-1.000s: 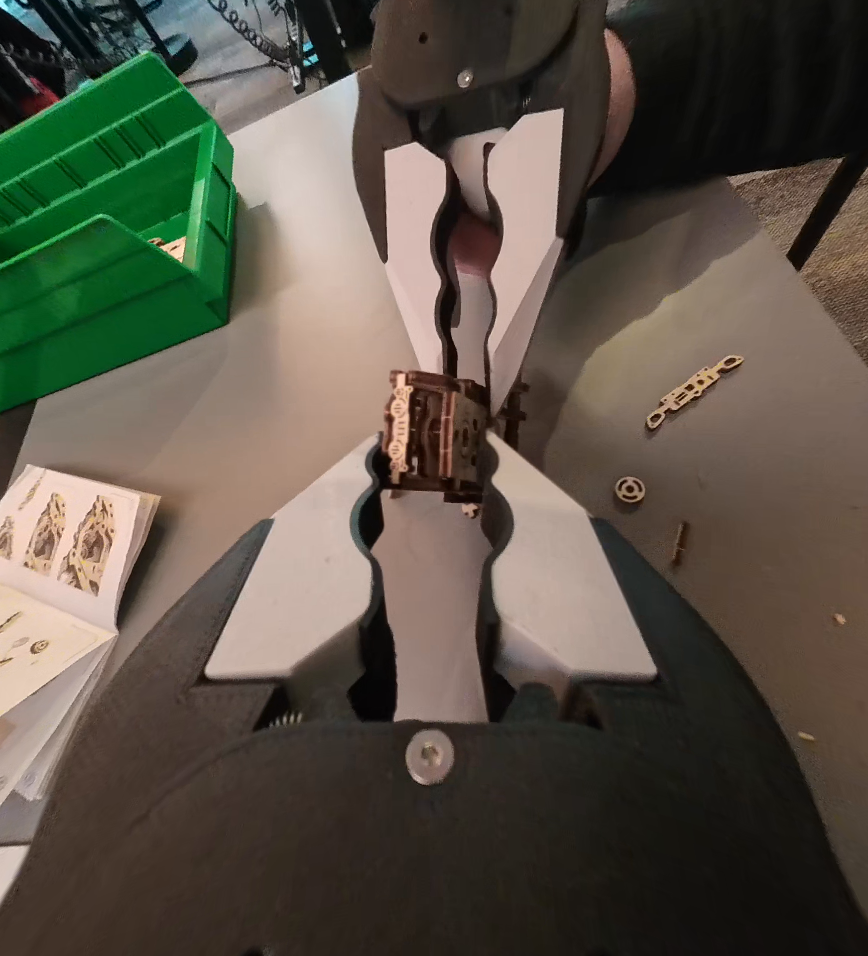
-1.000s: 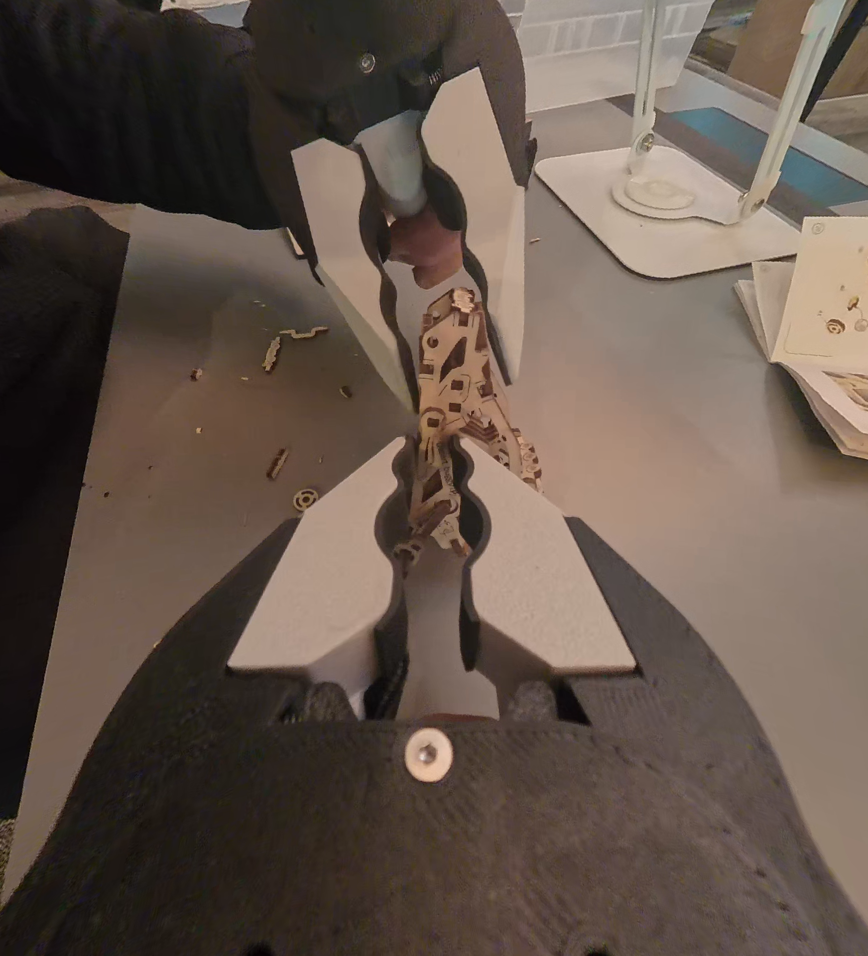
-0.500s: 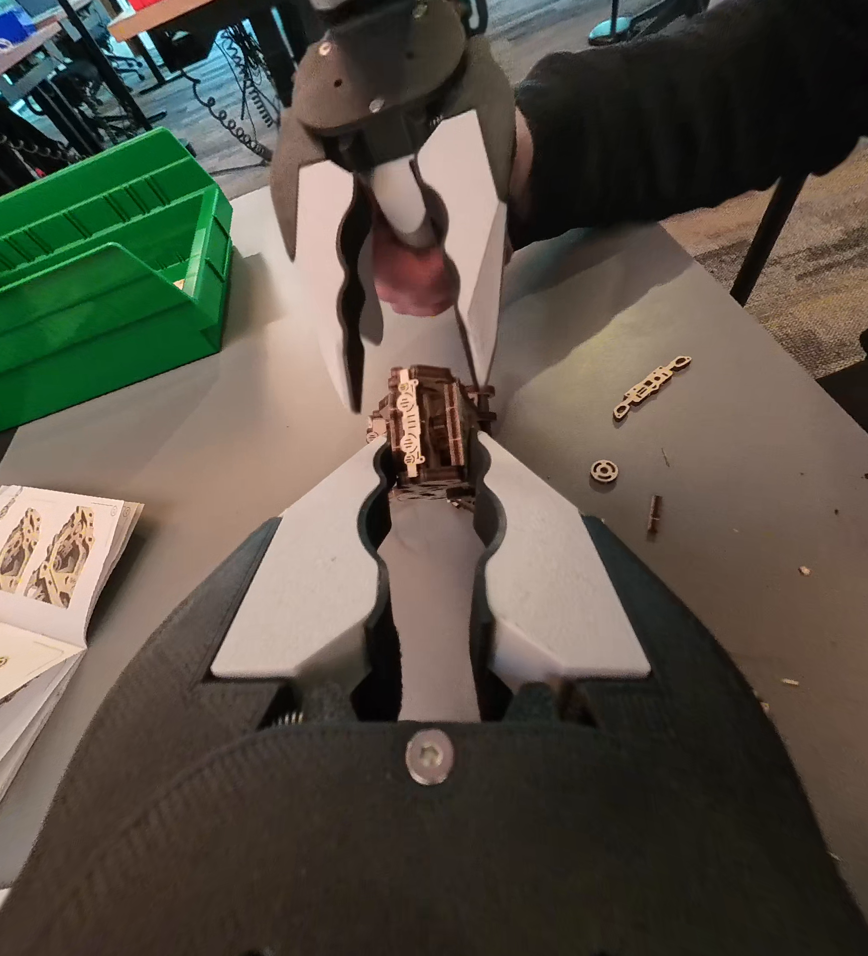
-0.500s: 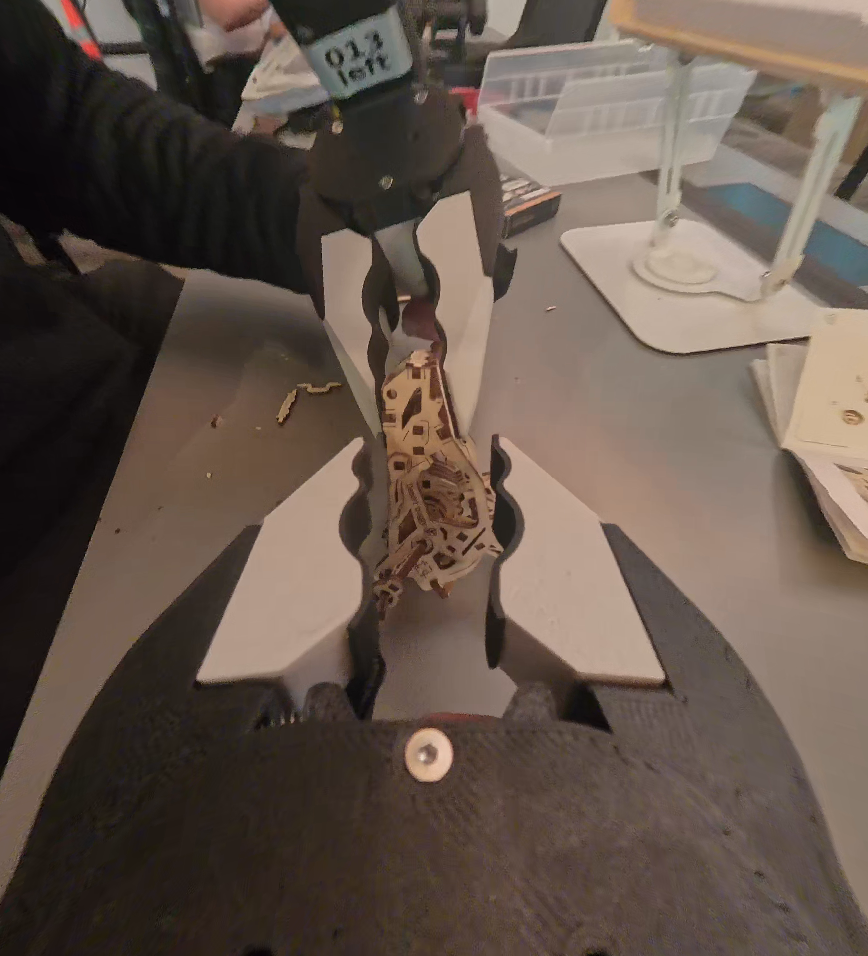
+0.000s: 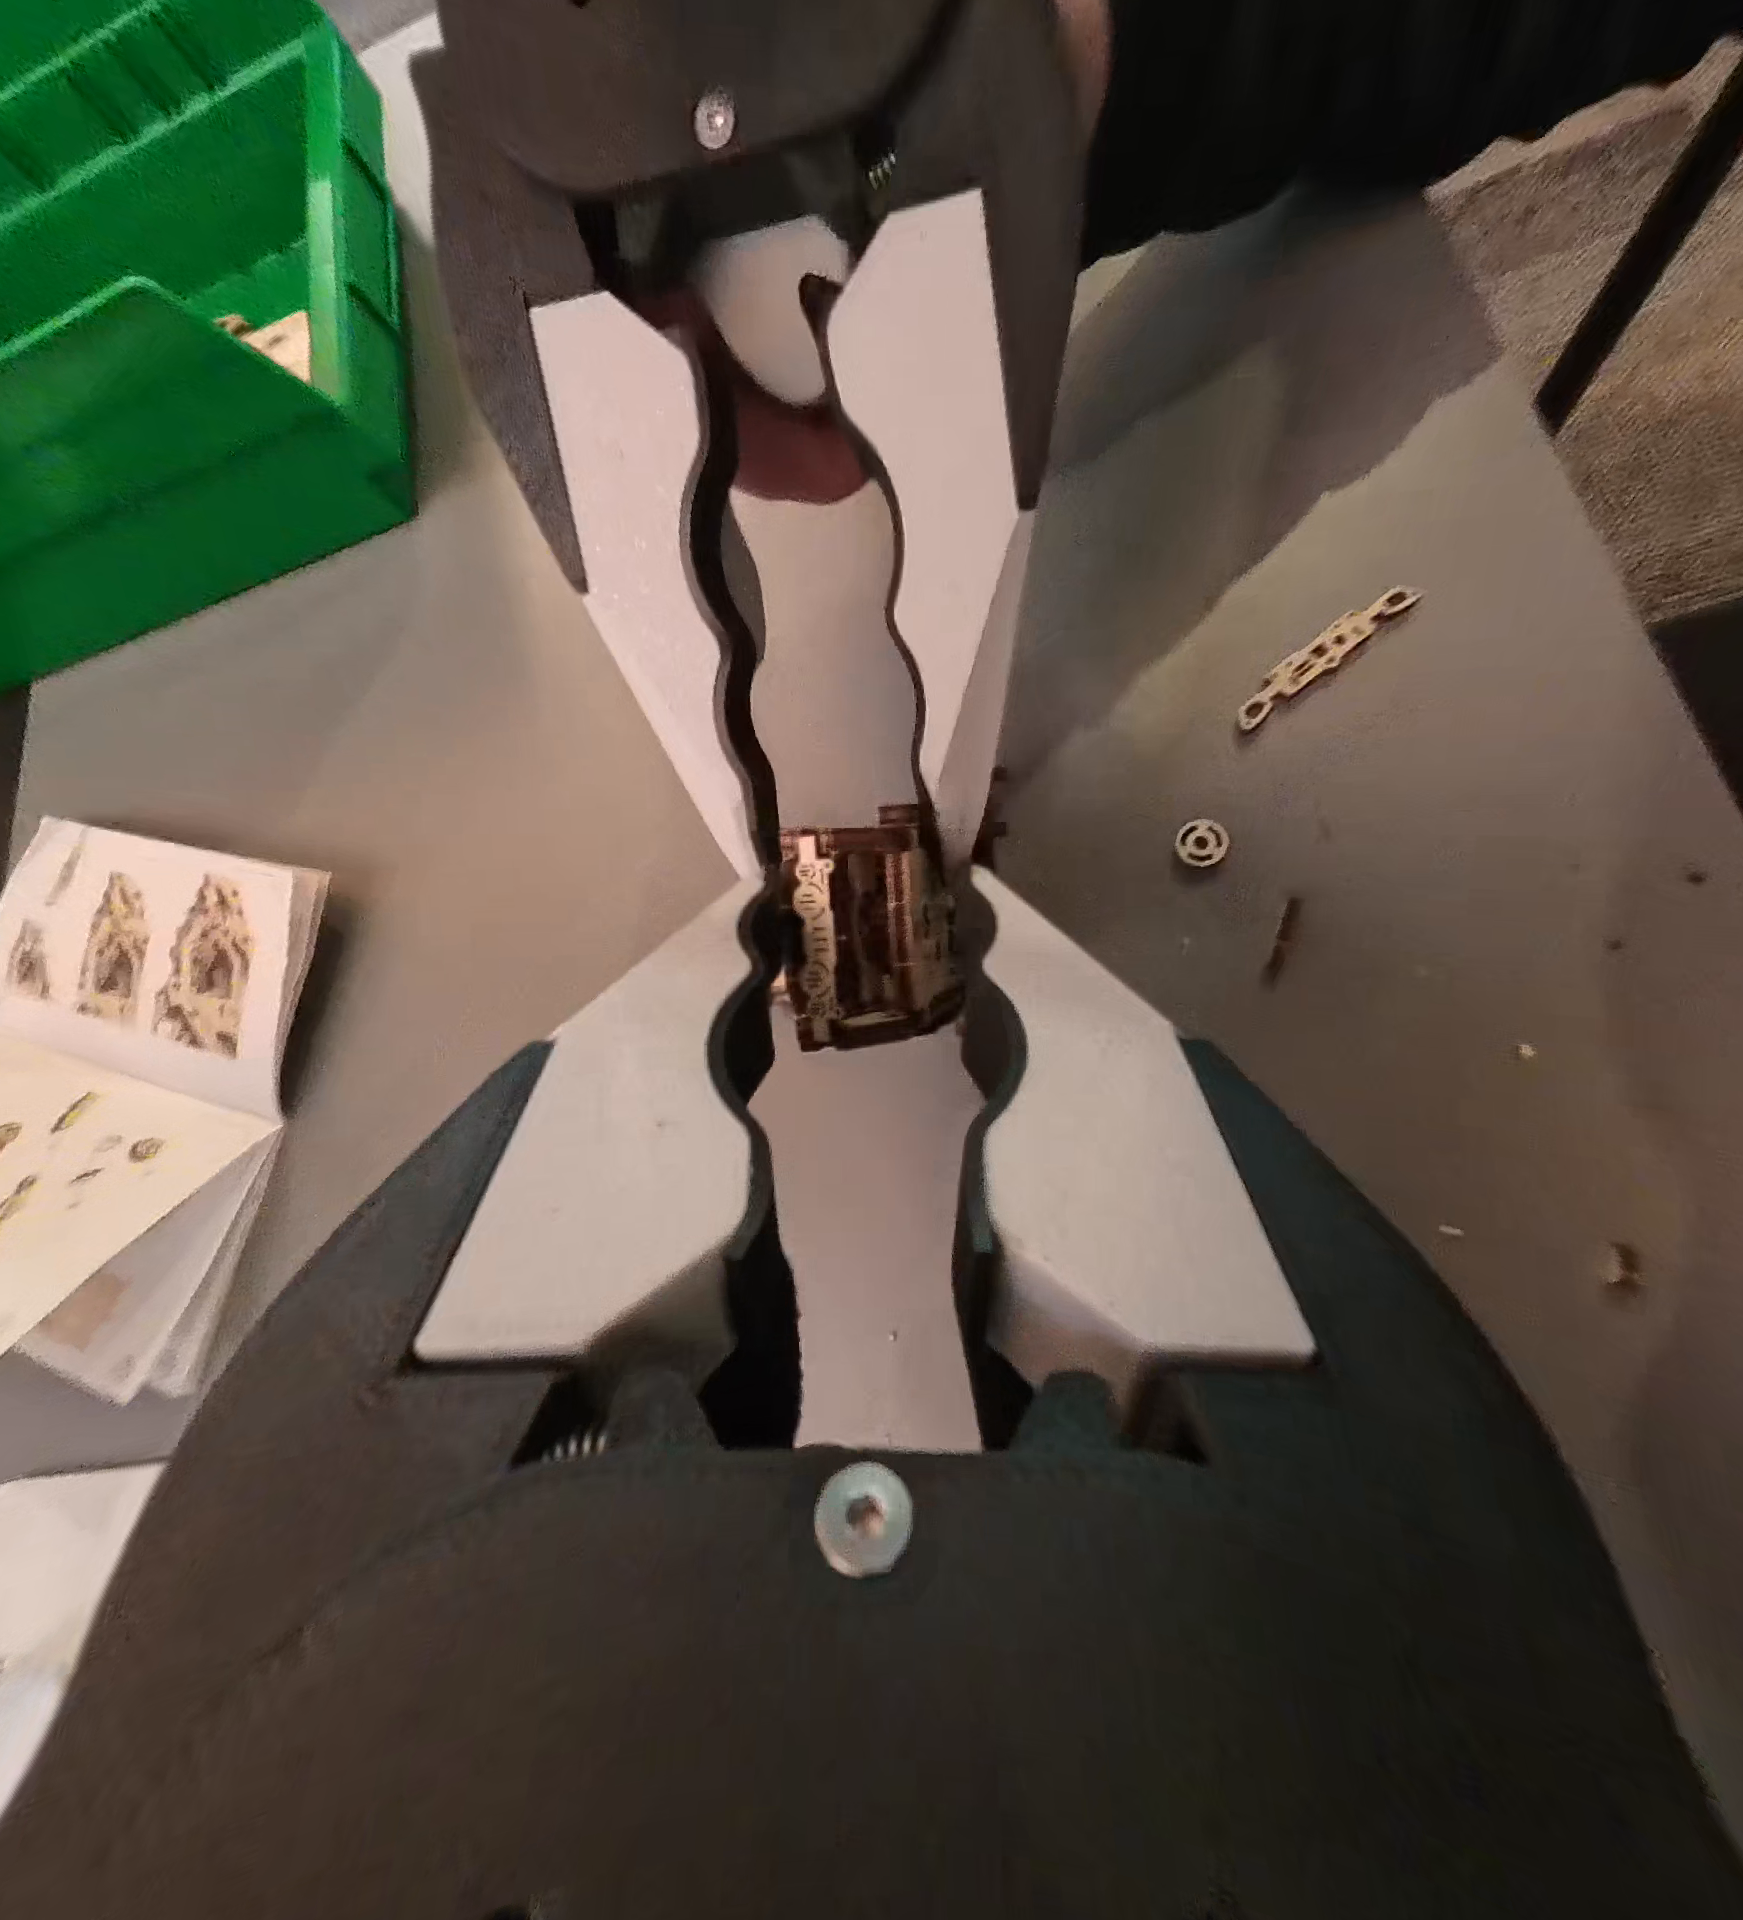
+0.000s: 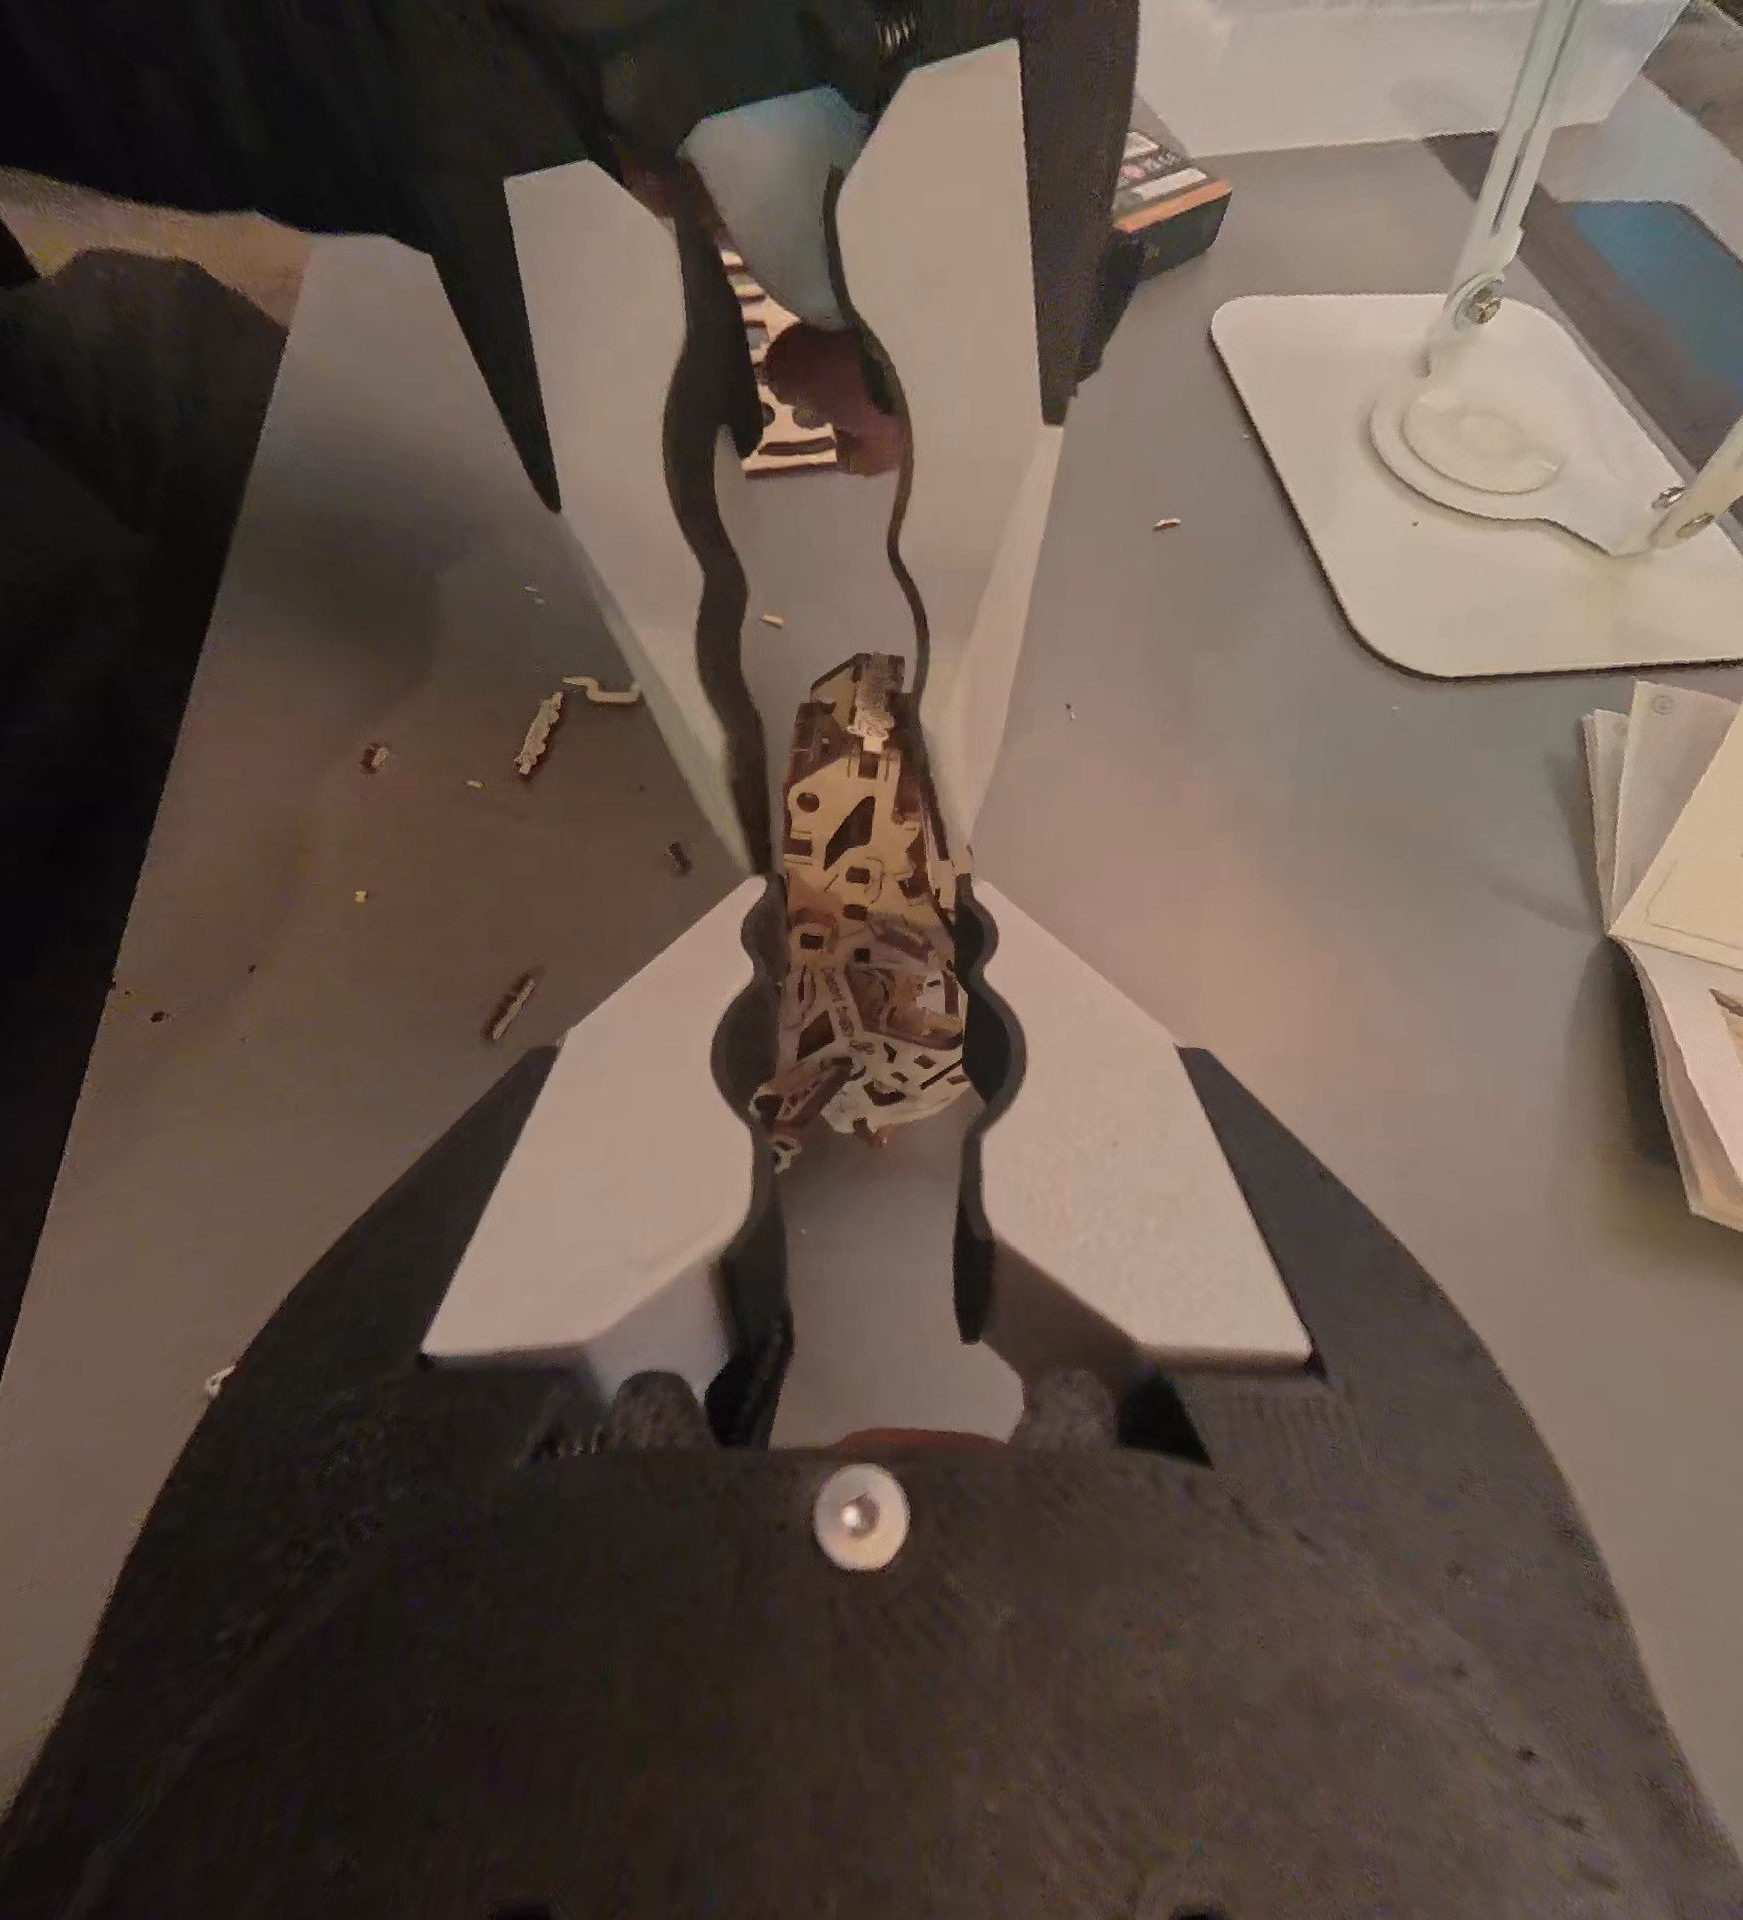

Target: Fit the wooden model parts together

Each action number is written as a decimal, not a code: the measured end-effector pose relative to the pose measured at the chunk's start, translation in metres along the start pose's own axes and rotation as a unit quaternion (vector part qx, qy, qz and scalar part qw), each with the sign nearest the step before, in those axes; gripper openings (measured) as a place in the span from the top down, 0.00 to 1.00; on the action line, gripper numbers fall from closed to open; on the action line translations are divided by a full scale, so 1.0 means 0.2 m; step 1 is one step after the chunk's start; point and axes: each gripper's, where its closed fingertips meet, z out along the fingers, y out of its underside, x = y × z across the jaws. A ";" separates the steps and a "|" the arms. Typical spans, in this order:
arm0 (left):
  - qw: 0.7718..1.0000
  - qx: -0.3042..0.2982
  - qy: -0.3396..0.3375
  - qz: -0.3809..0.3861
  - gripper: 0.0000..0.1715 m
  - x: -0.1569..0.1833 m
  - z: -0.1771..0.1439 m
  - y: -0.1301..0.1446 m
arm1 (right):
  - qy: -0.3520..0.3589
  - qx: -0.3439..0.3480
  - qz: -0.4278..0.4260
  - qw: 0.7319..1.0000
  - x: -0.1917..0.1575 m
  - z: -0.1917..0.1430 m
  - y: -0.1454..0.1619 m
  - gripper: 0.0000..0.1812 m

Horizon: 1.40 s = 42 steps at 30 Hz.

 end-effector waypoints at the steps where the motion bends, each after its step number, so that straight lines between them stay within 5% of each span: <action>1: 1.000 0.000 -0.011 0.004 0.86 -0.01 -0.01 0.01 | 0.002 0.000 -0.004 1.000 0.00 0.00 -0.01 0.84; 9: 0.995 0.086 -0.049 -0.003 0.86 0.01 -0.09 0.05 | -0.016 0.026 0.010 0.999 -0.01 0.03 -0.08 0.82; 14: 0.994 0.081 -0.067 -0.013 0.85 0.01 -0.12 0.14 | -0.028 0.025 0.006 0.999 -0.01 0.07 -0.12 0.82; 20: 0.989 0.072 -0.115 -0.054 0.69 -0.03 -0.20 0.18 | -0.034 0.001 0.003 0.999 -0.01 0.13 -0.16 0.83; 25: 0.992 0.037 -0.098 -0.064 0.85 0.00 -0.21 0.20 | -0.038 -0.015 0.002 0.999 -0.01 0.17 -0.18 0.83; 42: 0.994 0.035 -0.074 -0.067 0.88 0.01 -0.19 0.22 | -0.078 -0.019 -0.064 0.995 -0.04 0.22 -0.20 0.88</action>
